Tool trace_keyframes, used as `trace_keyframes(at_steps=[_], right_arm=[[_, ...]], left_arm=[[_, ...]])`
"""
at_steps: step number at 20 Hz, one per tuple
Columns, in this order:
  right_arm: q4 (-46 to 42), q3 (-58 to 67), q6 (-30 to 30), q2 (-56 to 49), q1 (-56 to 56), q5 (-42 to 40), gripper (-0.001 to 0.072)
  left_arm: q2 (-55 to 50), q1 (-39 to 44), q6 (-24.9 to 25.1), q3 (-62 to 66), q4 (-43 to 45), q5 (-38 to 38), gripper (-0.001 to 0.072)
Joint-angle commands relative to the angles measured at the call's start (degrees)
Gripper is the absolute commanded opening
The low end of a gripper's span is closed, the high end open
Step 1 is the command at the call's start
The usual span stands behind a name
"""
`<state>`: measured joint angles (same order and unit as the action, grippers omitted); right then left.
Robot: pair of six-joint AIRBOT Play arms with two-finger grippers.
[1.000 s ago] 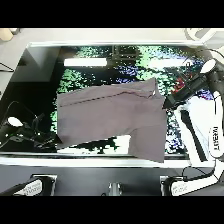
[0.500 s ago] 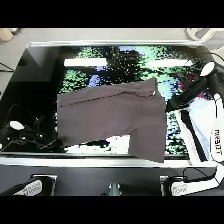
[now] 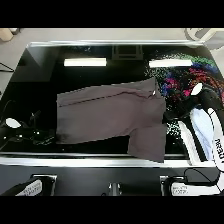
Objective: Fold the shirts.
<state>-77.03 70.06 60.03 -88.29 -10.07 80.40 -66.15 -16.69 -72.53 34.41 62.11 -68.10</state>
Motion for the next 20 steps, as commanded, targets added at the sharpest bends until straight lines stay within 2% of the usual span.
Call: trace_keyframes(at_steps=[1, 7, 11, 14, 17, 20], right_arm=[[-3.30, -1.75, 3.78, -1.36, -0.02, -3.45, 0.0493], [-1.33, -1.75, 3.87, -5.20, 0.00, -2.38, 0.0487], [1.01, -1.75, 4.04, -6.60, 0.00, -3.58, 0.0345], [1.64, -1.60, 4.02, -6.58, -0.02, -5.31, 0.0040], [2.67, 0.72, 1.07, -3.65, -0.02, -4.57, 0.0029], [3.13, 8.37, -1.38, 6.25, -0.02, -6.29, 0.0028]], left_arm=[[1.31, 0.00, 0.09, 0.37, -0.70, -1.27, 0.0026], [1.31, 0.00, -0.11, 0.37, -0.70, -1.29, 0.0026], [1.31, -0.02, -0.33, 0.37, -0.68, -1.29, 0.0026], [1.46, -0.02, -0.50, 0.37, -1.46, -1.36, 0.0026], [4.26, -0.02, -0.48, 2.38, -4.13, -0.59, 0.0025], [10.23, -0.07, -1.44, 14.75, -4.11, -0.44, 0.0024]])
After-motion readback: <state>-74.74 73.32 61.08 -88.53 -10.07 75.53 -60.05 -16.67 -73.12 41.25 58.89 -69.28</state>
